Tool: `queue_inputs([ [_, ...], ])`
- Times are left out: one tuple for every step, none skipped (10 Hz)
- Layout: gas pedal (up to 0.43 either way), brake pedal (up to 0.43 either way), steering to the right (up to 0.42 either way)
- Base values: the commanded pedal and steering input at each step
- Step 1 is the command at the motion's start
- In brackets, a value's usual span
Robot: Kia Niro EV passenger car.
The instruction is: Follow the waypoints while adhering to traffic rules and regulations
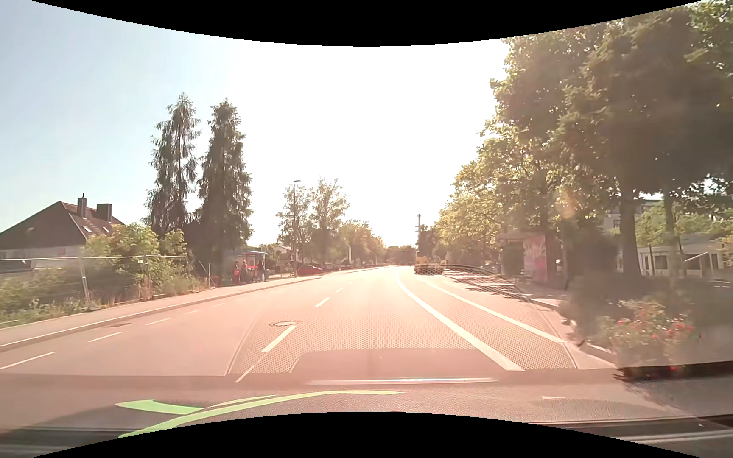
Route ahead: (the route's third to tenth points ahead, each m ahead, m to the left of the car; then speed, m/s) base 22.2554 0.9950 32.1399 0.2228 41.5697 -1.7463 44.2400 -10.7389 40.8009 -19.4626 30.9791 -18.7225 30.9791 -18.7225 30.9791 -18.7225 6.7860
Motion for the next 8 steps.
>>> queue_inputs([
  [0.098,0.0,0.006],
  [0.098,0.0,0.006],
  [0.098,0.0,0.006],
  [0.098,0.0,0.006],
  [0.098,0.0,0.006],
  [0.098,0.0,0.006],
  [0.098,0.0,0.006],
  [0.098,0.0,0.006],
])
